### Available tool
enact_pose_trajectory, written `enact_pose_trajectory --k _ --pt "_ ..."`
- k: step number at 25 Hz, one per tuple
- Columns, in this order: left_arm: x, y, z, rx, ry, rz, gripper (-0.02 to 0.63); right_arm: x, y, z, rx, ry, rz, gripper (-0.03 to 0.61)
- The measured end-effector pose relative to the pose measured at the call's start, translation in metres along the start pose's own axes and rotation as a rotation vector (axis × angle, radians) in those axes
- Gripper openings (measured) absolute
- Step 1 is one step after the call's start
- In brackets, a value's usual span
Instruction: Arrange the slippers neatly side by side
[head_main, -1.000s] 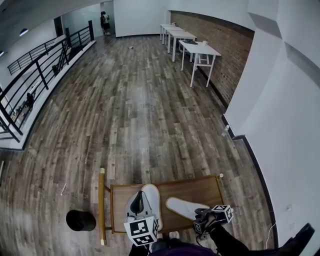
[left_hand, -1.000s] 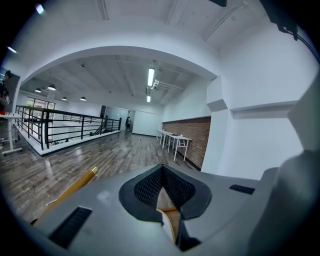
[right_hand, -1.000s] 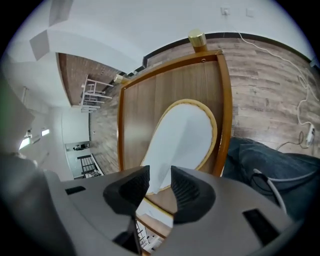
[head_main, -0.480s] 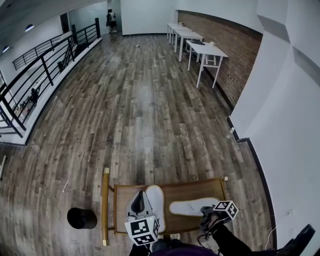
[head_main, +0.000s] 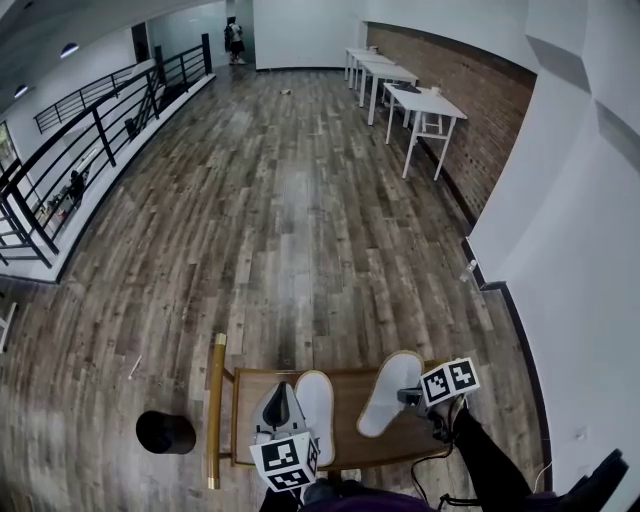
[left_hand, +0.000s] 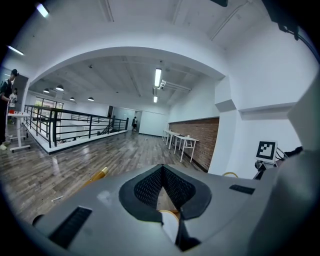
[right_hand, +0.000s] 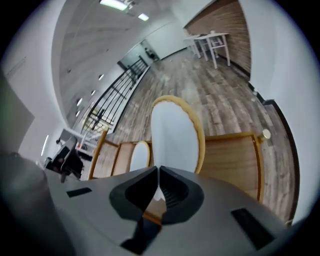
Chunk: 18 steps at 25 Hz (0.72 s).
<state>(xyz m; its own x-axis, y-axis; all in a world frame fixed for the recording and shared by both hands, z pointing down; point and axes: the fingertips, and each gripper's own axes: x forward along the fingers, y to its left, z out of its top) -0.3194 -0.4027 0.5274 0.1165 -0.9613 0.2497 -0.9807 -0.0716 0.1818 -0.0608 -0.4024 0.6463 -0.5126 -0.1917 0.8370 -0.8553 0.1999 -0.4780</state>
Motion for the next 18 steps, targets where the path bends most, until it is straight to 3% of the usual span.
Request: enact_pose_trajectory --k 3,9,18 --pt "-0.001 0.004 -0.001 -0.003 0.001 0.013 -0.011 0.009 0.023 -0.008 -0.102 0.163 0.073 0.011" --pt "-0.002 0.010 -0.003 0.000 0.007 0.039 -0.011 0.045 0.037 -0.036 -0.160 0.377 0.133 0.011" --pt "0.001 0.023 -0.006 0.007 0.025 0.067 -0.011 0.095 0.030 -0.031 -0.220 0.504 0.077 0.011"
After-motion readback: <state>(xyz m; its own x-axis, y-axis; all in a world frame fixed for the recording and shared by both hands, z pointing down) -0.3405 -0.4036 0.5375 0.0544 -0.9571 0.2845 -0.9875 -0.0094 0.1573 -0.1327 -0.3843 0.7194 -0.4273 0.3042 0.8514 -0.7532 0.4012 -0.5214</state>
